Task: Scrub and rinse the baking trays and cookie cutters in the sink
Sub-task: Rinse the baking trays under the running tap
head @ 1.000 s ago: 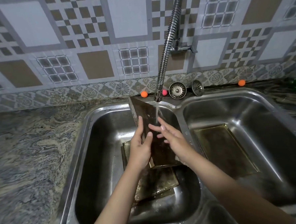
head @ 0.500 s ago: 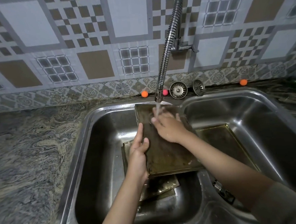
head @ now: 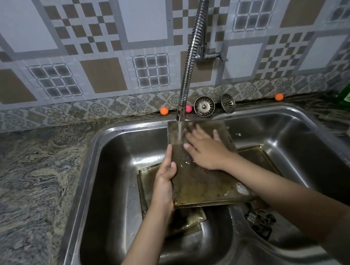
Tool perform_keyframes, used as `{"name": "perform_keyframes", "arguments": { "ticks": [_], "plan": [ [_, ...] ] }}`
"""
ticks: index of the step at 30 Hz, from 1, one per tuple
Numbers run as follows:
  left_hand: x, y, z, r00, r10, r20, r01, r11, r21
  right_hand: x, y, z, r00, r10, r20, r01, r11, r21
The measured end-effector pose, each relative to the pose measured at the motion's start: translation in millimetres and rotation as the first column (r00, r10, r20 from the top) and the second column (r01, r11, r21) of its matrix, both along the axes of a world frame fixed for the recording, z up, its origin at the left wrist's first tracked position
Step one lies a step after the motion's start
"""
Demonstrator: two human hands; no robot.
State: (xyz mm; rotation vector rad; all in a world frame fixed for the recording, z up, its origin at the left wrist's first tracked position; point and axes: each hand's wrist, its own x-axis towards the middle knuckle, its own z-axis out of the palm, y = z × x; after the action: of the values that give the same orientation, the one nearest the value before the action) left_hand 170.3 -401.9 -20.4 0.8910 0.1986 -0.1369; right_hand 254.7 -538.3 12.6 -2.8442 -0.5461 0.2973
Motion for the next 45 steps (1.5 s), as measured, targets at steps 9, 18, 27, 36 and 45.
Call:
{"name": "perform_keyframes", "arguments": {
  "ticks": [9, 18, 27, 36, 45],
  "plan": [
    [9, 10, -3, 0.997, -0.035, 0.065, 0.032, 0.998, 0.049, 5, -15, -8, 0.997, -0.072, 0.023, 0.071, 0.996, 0.050],
    [30, 49, 11, 0.976, 0.029, 0.216, -0.061, 0.988, 0.144, -54, 24, -23, 0.978, 0.118, 0.171, -0.159, 0.954, 0.254],
    [15, 23, 17, 0.966, -0.044, 0.256, 0.003, 0.988, 0.157, -4, 16, -3, 0.959, -0.249, 0.134, 0.211, 0.946, 0.245],
    [17, 69, 10, 0.967, 0.133, 0.215, -0.167, 0.974, 0.150, -39, 24, -39, 0.993, -0.112, 0.024, 0.098, 0.939, 0.331],
    [3, 23, -6, 0.994, -0.020, 0.110, 0.003, 0.988, 0.155, -37, 55, -13, 0.995, -0.040, 0.096, 0.016, 0.972, 0.233]
  ]
}}
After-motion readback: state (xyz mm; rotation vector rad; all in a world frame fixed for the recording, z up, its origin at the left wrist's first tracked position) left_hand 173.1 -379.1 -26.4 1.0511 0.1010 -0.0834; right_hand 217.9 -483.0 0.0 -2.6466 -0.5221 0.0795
